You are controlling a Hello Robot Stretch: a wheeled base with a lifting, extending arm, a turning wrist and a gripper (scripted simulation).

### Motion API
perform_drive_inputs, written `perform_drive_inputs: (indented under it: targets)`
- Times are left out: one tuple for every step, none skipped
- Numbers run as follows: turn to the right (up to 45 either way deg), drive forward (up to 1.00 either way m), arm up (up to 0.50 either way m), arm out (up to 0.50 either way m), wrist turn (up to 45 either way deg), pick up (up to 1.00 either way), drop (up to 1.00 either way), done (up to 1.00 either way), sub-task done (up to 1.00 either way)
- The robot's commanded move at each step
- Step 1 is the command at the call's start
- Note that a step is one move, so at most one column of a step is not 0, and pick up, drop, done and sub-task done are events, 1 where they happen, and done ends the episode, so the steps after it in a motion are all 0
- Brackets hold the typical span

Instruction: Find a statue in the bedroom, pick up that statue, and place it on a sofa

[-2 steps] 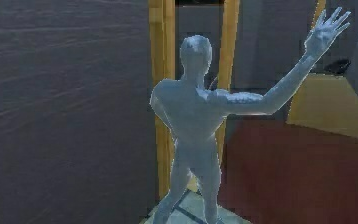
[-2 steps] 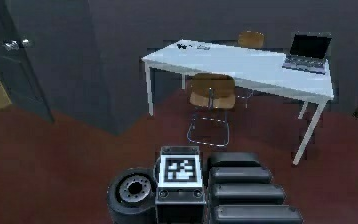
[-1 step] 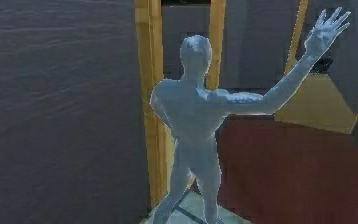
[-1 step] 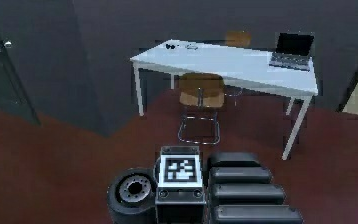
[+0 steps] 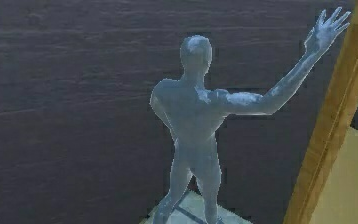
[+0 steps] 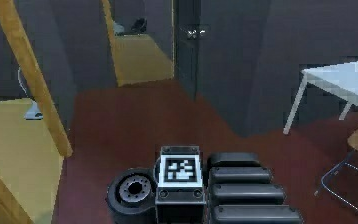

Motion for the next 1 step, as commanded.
perform_drive_inputs:
  targets:
    - [-45.0, 0.00, 0.00, 0.00, 0.0, 0.00, 0.00, 0.00, 0.00]
